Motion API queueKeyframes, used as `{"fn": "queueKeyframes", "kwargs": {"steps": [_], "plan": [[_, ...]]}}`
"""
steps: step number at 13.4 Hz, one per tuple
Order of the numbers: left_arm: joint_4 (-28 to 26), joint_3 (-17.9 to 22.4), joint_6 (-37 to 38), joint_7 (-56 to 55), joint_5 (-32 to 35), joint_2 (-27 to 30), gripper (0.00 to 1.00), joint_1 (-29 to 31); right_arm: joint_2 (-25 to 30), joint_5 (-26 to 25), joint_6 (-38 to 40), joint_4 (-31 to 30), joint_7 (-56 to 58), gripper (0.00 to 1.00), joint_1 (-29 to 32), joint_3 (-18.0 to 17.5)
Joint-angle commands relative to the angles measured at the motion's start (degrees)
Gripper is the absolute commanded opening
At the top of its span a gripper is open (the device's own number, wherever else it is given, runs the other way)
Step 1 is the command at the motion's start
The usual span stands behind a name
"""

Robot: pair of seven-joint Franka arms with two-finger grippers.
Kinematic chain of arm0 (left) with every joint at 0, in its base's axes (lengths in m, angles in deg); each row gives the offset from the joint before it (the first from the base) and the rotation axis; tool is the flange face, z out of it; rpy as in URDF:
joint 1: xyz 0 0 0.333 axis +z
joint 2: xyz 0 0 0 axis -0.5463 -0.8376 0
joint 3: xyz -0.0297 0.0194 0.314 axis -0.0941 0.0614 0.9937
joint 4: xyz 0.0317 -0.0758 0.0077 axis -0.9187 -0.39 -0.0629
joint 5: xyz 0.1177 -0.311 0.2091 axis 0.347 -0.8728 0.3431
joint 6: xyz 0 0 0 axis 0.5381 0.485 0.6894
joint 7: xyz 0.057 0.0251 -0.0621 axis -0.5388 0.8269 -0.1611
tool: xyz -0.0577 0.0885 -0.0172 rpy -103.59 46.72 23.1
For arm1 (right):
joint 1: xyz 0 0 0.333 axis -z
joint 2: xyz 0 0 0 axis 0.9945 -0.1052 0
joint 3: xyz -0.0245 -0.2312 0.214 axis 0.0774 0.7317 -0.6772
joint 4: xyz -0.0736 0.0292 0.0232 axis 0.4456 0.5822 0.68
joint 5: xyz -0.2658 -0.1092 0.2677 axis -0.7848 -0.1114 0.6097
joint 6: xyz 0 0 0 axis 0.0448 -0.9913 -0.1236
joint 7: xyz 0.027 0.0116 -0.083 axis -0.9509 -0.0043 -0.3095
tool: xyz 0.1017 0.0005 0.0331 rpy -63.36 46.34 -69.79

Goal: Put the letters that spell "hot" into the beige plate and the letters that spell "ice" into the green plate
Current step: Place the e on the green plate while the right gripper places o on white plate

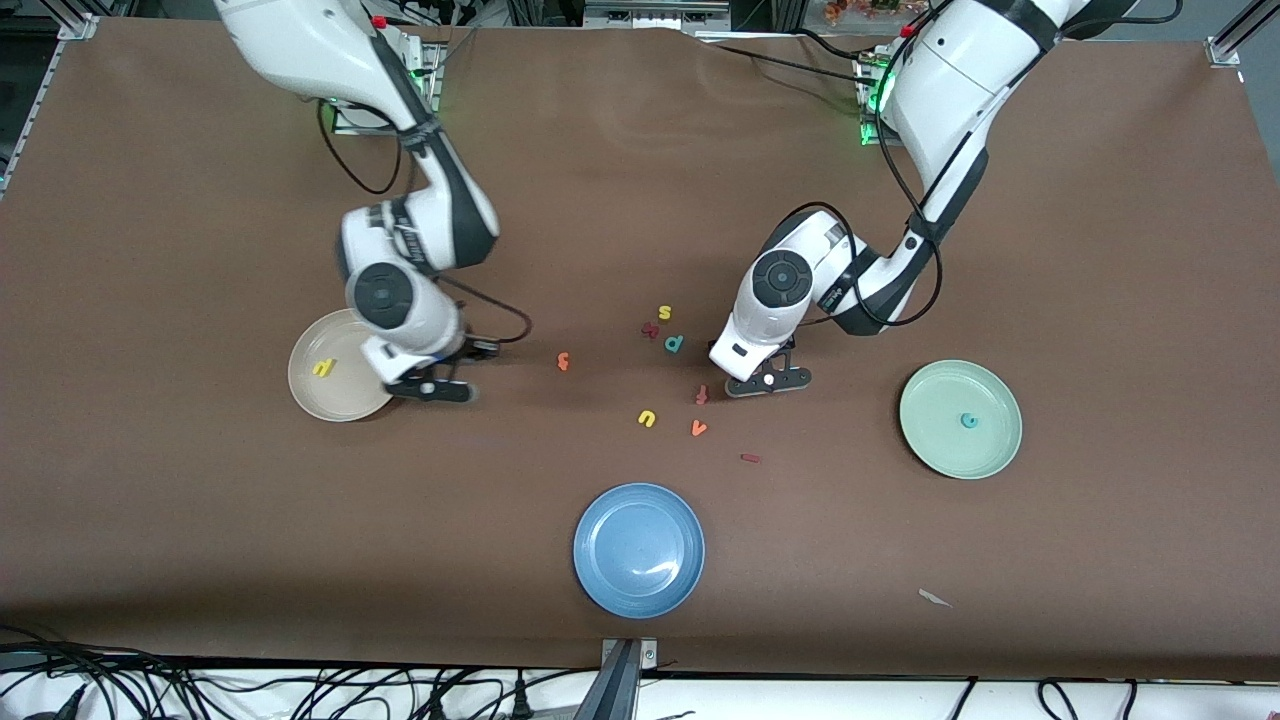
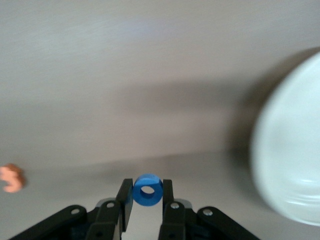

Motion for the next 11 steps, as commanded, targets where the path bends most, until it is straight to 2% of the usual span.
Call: {"fn": "queueKeyframes", "kwargs": {"steps": [1,5,11], "plan": [[0.6,0.5,0.9,-1.4,1.9,-0.3,0.32,-0.5,2.0,-0.7,3.9,-1.0,5.9,0.12,-0.5,5.3],[1.3,0.5,0.9,-1.2,1.9,-0.3,0.3,-0.4,0.4,-0.7,4.1,-2.7,11.5,0.12,-0.3,9.4],[3.0,0.8,2.2,1.8,2.0,0.0,0.28,1.2,-0.9,-0.7,1.5,-5.5,13.3,0.12,0.4,9.6]]}}
